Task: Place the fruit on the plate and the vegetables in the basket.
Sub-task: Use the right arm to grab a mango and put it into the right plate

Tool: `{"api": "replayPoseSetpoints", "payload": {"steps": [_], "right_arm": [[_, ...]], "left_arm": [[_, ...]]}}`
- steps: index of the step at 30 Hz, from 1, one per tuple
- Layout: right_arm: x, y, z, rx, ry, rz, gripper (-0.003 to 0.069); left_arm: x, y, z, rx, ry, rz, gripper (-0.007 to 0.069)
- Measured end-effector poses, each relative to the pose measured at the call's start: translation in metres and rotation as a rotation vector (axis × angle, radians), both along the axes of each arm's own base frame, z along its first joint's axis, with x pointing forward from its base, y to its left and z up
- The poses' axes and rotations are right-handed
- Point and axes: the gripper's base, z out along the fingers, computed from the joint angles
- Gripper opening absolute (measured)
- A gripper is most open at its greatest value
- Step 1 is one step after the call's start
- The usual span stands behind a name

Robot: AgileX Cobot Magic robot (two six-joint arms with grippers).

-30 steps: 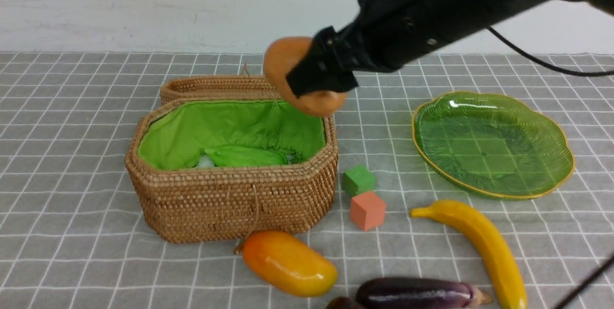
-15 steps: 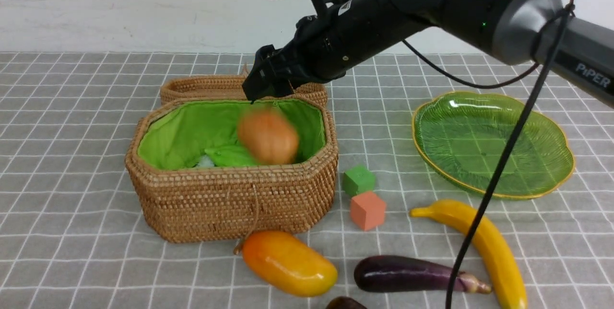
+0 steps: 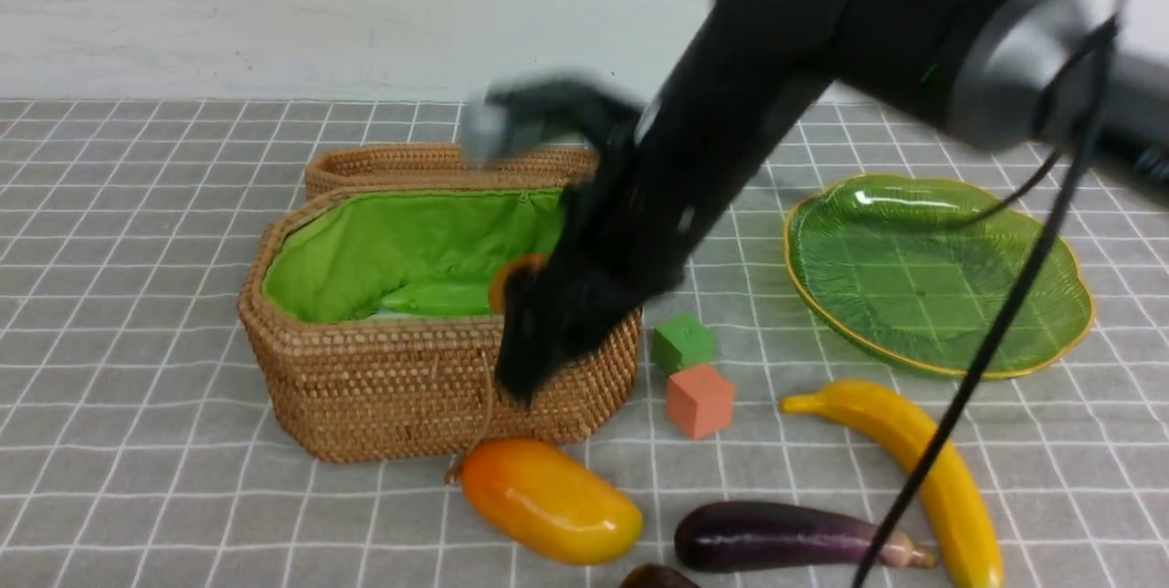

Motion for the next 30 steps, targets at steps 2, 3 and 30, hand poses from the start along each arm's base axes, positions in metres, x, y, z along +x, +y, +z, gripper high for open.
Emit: {"api": "replayPoseSetpoints", "payload": {"steps": [2, 3, 30], "right_arm": [[-0.011, 0.010, -0.019, -0.057, -0.029, 0.026, 0.0617], [-0.014, 0.013, -0.023, -0.064, -0.047, 0.033, 0.0617], [-0.049, 0.005, 0.024, 0.048, -0.235, -0.021, 0.0568]], "left_arm": [[0.000, 0.000, 0.000, 0.000, 0.000, 0.000, 0.0071], [0.000, 0.000, 0.000, 0.000, 0.000, 0.000, 0.0071], [0.000, 0.000, 0.000, 0.000, 0.000, 0.000, 0.0101]]}}
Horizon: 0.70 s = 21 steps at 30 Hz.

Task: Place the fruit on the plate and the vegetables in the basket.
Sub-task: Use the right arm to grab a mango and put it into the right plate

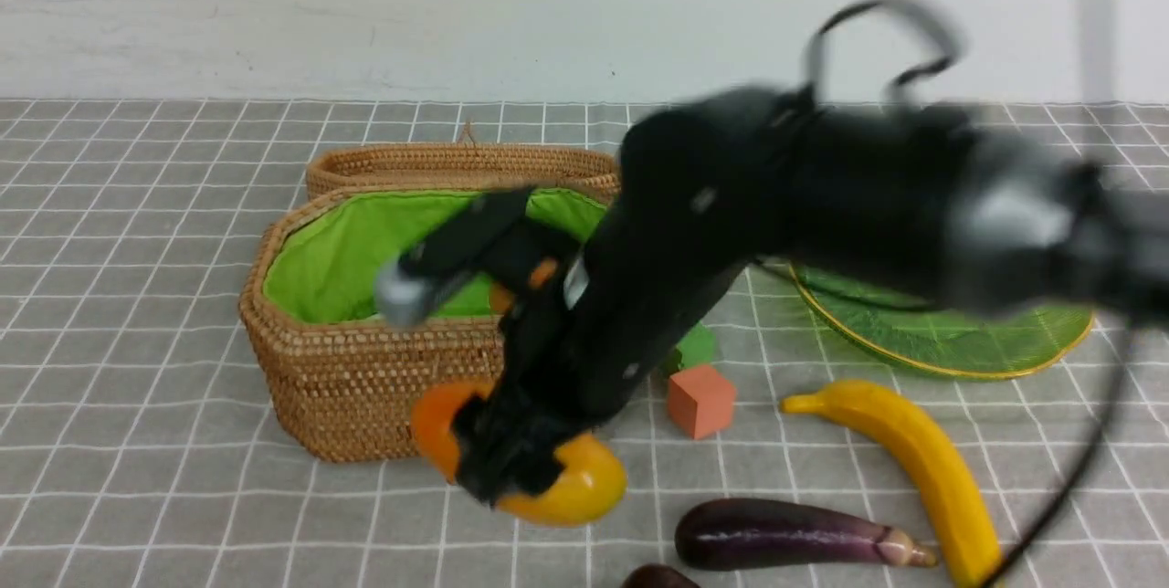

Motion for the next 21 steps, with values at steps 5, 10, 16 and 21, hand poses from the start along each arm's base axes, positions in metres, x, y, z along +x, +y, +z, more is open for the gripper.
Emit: {"api": "replayPoseSetpoints", "payload": {"steps": [5, 10, 16, 21], "right_arm": [[0.031, -0.072, 0.059, 0.131, -0.104, -0.199, 0.0568], [0.075, -0.148, 0.068, 0.141, -0.192, -0.448, 0.0568], [0.145, -0.223, 0.002, 0.078, -0.129, -0.713, 0.0568], [0.183, -0.248, -0.058, 0.085, -0.102, -0.868, 0.0568]], "left_arm": [[0.000, 0.000, 0.000, 0.000, 0.000, 0.000, 0.0107], [0.000, 0.000, 0.000, 0.000, 0.000, 0.000, 0.0112], [0.000, 0.000, 0.000, 0.000, 0.000, 0.000, 0.0117], [0.000, 0.000, 0.000, 0.000, 0.000, 0.000, 0.0123]]}}
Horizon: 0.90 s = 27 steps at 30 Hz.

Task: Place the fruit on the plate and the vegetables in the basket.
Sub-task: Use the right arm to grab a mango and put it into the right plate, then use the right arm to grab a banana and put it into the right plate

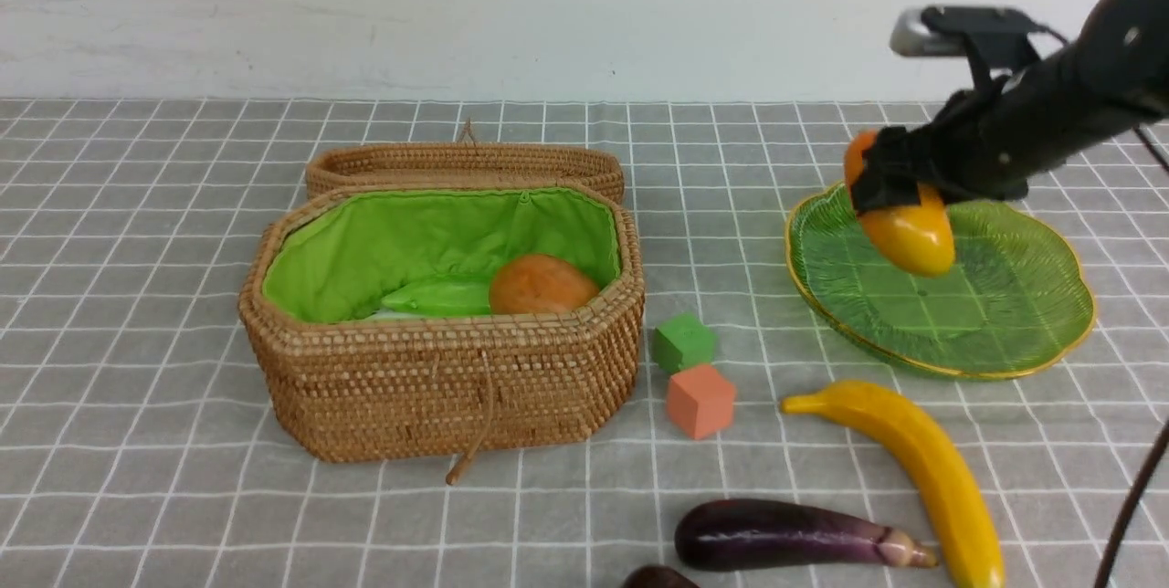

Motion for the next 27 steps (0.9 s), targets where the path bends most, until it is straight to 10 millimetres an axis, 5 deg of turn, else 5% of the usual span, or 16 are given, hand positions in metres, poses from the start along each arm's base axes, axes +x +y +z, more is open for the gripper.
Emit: {"api": "replayPoseSetpoints", "payload": {"steps": [10, 13, 19, 23, 27], "right_arm": [[-0.001, -0.005, -0.011, -0.023, 0.063, 0.006, 0.0609], [-0.017, -0.008, 0.003, -0.012, 0.156, 0.028, 0.0676], [-0.051, -0.008, 0.033, 0.043, 0.189, 0.011, 0.0657], [-0.093, 0.009, -0.013, 0.003, 0.342, 0.057, 0.0593], [-0.114, 0.013, -0.058, -0.046, 0.423, 0.066, 0.0540]], "left_arm": [[0.000, 0.000, 0.000, 0.000, 0.000, 0.000, 0.0132], [0.000, 0.000, 0.000, 0.000, 0.000, 0.000, 0.0134], [0.000, 0.000, 0.000, 0.000, 0.000, 0.000, 0.0141], [0.000, 0.000, 0.000, 0.000, 0.000, 0.000, 0.0141], [0.000, 0.000, 0.000, 0.000, 0.000, 0.000, 0.0141]]}}
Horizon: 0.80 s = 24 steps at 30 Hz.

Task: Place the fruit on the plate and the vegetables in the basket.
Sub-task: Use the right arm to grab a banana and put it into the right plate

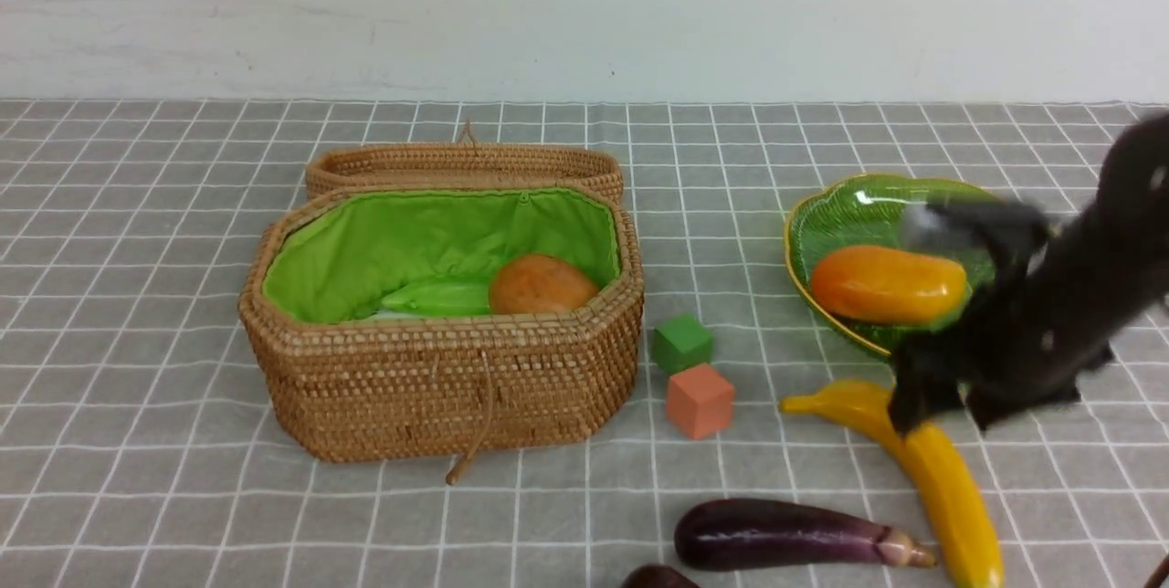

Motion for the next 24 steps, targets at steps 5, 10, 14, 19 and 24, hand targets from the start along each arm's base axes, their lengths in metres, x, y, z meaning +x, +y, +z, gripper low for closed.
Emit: {"api": "replayPoseSetpoints", "payload": {"steps": [5, 10, 14, 19, 24], "right_arm": [[-0.014, -0.003, -0.033, -0.042, 0.010, -0.006, 0.0351], [-0.020, -0.001, -0.014, -0.014, 0.014, -0.003, 0.0308], [-0.010, -0.001, 0.040, 0.035, -0.161, -0.026, 0.0308], [0.028, -0.032, 0.115, 0.059, -0.434, -0.140, 0.0308], [0.072, -0.072, 0.109, 0.042, -0.468, -0.252, 0.0308]], "left_arm": [[0.000, 0.000, 0.000, 0.000, 0.000, 0.000, 0.0143], [0.000, 0.000, 0.000, 0.000, 0.000, 0.000, 0.0148], [0.000, 0.000, 0.000, 0.000, 0.000, 0.000, 0.0153], [0.000, 0.000, 0.000, 0.000, 0.000, 0.000, 0.0155], [0.000, 0.000, 0.000, 0.000, 0.000, 0.000, 0.0158]]}}
